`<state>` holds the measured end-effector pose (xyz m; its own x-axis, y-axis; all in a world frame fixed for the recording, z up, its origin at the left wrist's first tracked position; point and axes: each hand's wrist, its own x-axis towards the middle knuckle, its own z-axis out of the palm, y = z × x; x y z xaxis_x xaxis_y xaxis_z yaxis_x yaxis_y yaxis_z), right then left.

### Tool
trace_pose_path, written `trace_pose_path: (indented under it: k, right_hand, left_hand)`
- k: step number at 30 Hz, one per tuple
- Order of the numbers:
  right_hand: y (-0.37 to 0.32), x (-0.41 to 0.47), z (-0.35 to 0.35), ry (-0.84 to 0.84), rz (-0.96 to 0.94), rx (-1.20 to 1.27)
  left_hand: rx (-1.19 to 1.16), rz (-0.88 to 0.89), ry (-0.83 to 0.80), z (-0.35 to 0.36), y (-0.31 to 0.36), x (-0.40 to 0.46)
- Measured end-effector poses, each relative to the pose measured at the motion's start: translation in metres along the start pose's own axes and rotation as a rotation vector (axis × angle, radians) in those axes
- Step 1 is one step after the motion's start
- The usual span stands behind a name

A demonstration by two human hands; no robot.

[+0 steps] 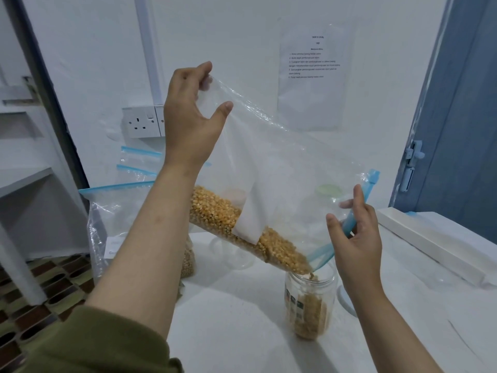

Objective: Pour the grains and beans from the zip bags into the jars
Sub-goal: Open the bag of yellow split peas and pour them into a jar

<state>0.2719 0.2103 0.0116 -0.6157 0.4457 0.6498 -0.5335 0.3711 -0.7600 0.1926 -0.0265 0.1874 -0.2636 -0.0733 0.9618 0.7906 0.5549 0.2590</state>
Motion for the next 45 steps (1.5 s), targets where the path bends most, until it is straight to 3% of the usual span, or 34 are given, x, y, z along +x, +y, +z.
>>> trace_pose_path:
  k: [45]
  right_hand:
    - [0.0006, 0.0046, 0.0008, 0.009, 0.005, -0.015]
  left_hand:
    - [0.024, 0.006, -0.005, 0.0031, -0.0014, 0.0015]
